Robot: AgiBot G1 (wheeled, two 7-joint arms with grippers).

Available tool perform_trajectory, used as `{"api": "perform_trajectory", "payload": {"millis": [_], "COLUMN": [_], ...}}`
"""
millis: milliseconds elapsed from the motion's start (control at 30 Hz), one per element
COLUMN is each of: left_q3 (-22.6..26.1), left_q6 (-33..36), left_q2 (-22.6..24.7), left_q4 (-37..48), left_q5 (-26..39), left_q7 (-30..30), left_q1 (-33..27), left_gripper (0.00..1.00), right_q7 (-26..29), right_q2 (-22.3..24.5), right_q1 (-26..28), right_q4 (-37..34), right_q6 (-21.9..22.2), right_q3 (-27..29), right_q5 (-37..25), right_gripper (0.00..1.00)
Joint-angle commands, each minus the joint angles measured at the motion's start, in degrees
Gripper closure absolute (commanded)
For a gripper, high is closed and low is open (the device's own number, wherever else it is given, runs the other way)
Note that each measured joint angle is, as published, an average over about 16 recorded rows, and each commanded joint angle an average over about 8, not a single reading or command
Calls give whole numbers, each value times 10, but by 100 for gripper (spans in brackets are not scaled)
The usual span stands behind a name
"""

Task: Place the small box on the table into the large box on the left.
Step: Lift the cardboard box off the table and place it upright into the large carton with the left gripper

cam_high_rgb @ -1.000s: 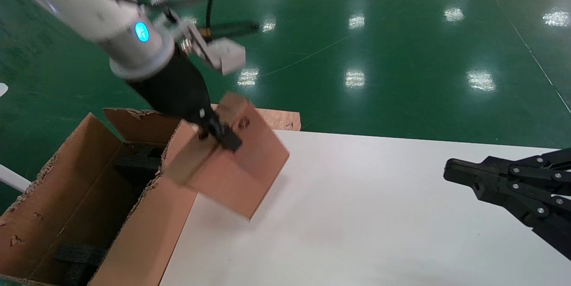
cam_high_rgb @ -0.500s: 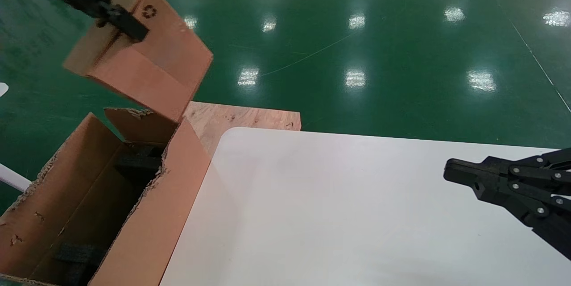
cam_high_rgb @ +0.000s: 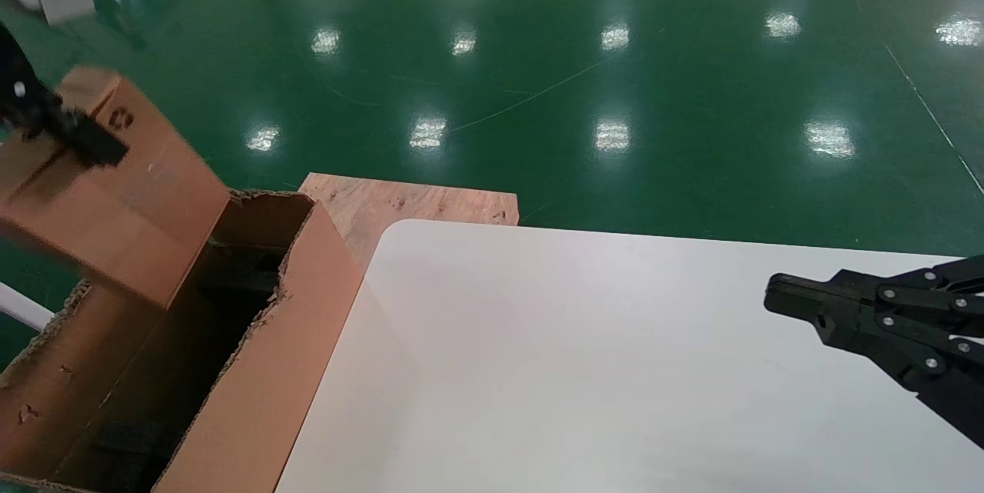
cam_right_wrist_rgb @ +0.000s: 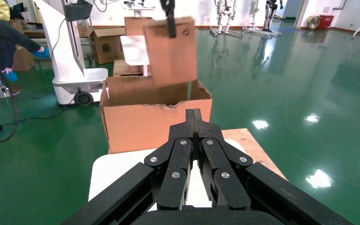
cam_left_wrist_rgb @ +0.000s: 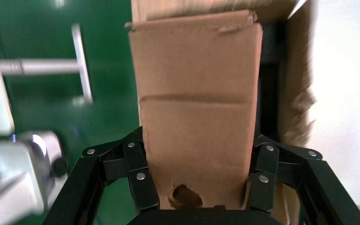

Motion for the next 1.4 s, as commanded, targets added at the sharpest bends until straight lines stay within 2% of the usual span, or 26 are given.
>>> {"api": "perform_trajectory", "payload": {"millis": [33, 333, 533, 1033, 1400], "left_q3": [14, 30, 28, 16, 13], "left_q6": [-1, -21, -44, -167, -159], "left_q2": [-2, 0, 5, 7, -1], "left_q4": [8, 48, 86, 149, 160], "left_q5": [0, -14, -22, -37, -42], "left_q7": [-8, -32, -30, -6, 9], "left_q1": [22, 139, 191, 248, 253], "left_gripper": [100, 100, 100, 100, 100], "right_q7": [0, 0, 0, 0, 0], "right_q2": [0, 0, 0, 0, 0], "right_q1": [0, 0, 0, 0, 0], "right_q4": [0, 0, 0, 0, 0], "right_q6": [0, 0, 0, 0, 0], "right_q3": [0, 0, 0, 0, 0], "right_q5": [0, 0, 0, 0, 0], "right_gripper": [100, 100, 100, 100, 100]}}
